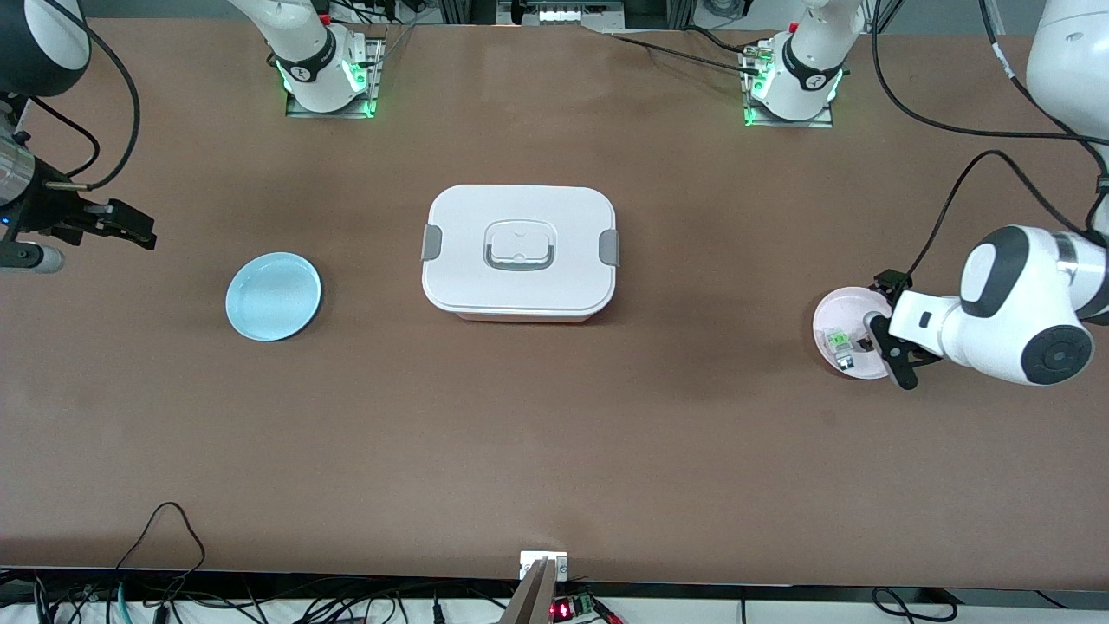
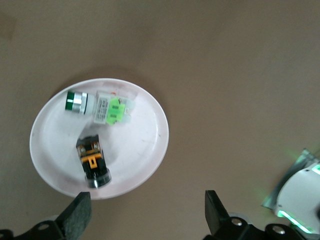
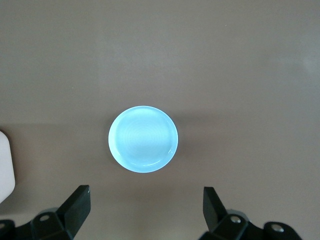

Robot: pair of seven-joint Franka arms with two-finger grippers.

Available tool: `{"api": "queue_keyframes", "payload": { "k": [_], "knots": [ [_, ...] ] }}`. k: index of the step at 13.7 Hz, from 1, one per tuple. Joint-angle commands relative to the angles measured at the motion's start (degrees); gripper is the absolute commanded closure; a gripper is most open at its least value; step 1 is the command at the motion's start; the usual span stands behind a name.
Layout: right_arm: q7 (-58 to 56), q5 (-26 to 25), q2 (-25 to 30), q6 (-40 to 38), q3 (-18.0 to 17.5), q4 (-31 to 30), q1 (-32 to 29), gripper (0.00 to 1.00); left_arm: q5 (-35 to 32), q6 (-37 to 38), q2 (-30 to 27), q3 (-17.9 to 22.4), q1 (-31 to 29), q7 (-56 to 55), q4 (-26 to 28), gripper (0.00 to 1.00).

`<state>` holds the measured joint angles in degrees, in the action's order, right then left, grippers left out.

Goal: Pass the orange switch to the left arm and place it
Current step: 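Lower the orange switch onto the pink plate with the left gripper, then open the left gripper and raise it away from the plate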

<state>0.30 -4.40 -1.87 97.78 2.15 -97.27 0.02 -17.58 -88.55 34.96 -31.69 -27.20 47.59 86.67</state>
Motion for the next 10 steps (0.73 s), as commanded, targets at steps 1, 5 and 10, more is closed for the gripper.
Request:
{"api": "queue_keyframes", "payload": {
  "k": [1, 5, 10],
  "knots": [
    [-0.21, 1.06, 1.25, -1.54, 0.23, 1.47, -0.20, 0.00, -0.79, 8.46, -1.63, -2.94, -0.31, -13.43, -5.01, 0.00],
    [-0.56, 0.62, 2.31, -5.14, 0.23, 3.05, -0.20, 0.00, -1.94, 14.97, -8.22, -6.90, 0.39, -22.53, -5.19, 0.00],
    [-0.39, 0.97, 2.40, -5.24, 0.31, 3.32, -0.20, 0.00, 2.54, 16.40, -13.41, -5.50, 2.14, -24.56, -8.01, 0.00]
  ]
}}
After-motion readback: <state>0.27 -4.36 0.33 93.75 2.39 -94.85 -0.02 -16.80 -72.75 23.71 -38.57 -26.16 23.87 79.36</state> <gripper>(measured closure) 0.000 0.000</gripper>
